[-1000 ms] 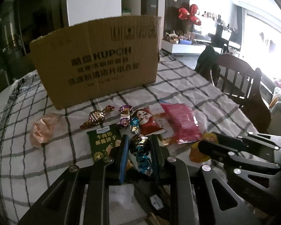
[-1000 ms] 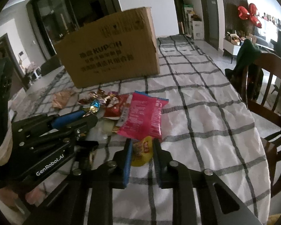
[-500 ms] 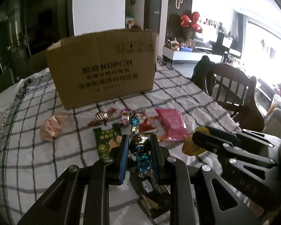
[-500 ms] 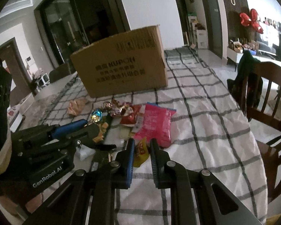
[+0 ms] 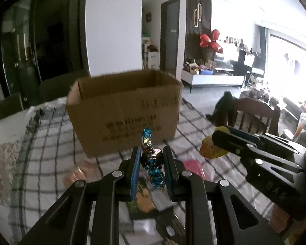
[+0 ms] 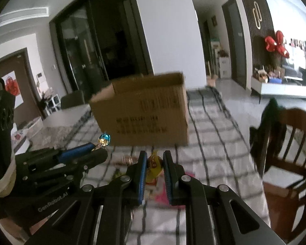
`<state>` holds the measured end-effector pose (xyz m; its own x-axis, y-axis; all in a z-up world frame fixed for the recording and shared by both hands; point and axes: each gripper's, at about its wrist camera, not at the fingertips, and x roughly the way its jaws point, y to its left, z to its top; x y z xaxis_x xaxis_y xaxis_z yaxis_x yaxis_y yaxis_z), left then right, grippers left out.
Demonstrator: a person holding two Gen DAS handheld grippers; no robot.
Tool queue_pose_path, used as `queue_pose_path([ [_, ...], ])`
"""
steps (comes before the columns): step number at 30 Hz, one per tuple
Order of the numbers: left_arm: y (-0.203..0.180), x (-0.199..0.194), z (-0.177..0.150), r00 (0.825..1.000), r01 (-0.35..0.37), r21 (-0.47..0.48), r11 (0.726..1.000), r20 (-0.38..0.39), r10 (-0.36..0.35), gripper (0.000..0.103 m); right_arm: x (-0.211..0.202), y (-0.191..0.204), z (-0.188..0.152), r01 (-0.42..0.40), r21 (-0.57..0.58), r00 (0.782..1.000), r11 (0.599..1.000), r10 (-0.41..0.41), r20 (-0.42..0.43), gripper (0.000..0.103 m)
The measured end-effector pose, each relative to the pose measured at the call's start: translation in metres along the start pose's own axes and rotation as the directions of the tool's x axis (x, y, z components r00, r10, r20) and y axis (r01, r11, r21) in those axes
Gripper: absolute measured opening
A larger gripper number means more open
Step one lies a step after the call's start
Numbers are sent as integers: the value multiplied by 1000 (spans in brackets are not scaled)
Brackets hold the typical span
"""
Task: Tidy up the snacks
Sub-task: 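Lift both held snacks and carry them over the open cardboard box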
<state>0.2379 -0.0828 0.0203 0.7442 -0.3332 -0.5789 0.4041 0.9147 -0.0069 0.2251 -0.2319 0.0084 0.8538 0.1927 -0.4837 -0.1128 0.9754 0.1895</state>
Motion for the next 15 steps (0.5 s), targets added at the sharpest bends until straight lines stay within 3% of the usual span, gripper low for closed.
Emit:
queue_pose_path([
  [9, 20, -4, 58, 995, -56, 8, 998, 80, 55, 23, 10, 2, 65, -21, -18, 993, 1000, 23, 116, 17],
  [15, 37, 14, 96, 995, -71, -8, 997, 70, 71, 23, 32, 5, 104, -43, -50, 989, 998, 49, 139, 17],
])
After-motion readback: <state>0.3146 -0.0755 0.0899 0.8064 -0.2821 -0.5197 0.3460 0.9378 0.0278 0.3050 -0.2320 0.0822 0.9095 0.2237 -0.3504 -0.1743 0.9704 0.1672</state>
